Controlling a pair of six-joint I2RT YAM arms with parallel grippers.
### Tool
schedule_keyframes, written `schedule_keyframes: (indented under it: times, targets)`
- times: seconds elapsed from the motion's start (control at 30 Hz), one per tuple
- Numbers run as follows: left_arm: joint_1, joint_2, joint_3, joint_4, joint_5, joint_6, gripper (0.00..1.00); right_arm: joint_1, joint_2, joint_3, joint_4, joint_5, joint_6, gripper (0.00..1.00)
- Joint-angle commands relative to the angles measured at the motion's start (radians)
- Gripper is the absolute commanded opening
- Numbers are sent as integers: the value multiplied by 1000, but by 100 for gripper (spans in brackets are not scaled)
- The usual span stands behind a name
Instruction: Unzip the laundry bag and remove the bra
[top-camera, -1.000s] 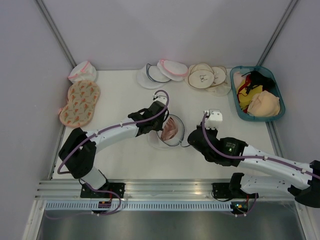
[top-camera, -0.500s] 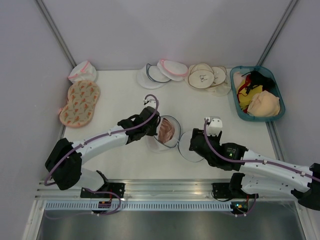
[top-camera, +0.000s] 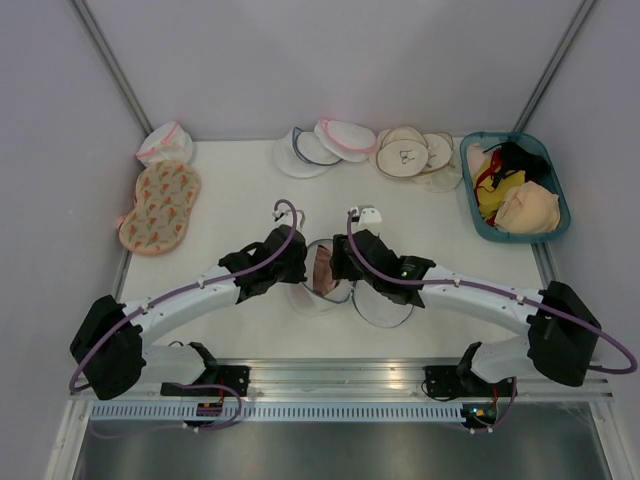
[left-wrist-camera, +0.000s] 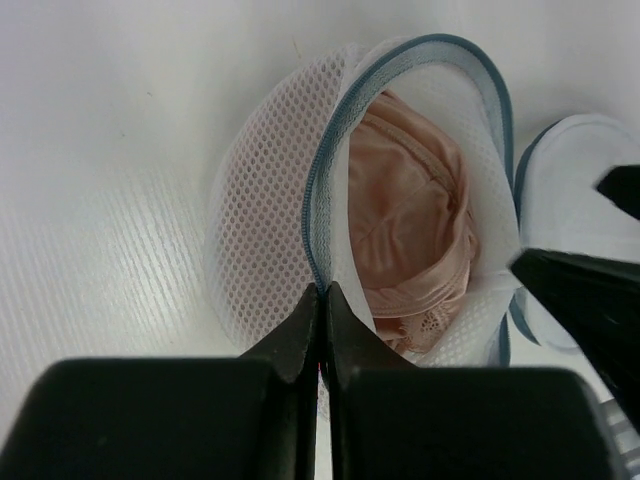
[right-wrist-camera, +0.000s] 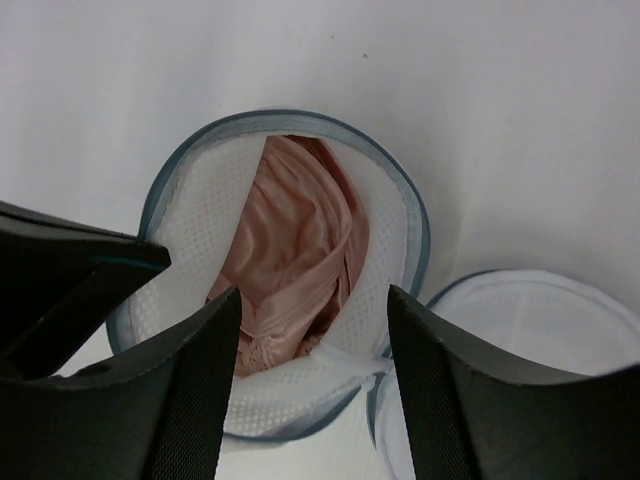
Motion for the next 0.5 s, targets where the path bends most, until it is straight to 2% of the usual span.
schedule_keyframes:
  times: [0.0, 0.23, 0.47]
  targets:
    - [-1, -38, -15, 37, 15, -51, 2, -36, 72, 61, 138, -117, -39, 64]
    - [-1, -44, -30, 42, 18, -68, 2, -45, 233, 104, 164, -179, -19, 60]
    - [-1, -44, -27, 43, 11, -67, 2, -33, 339, 126, 4, -87, 9, 56]
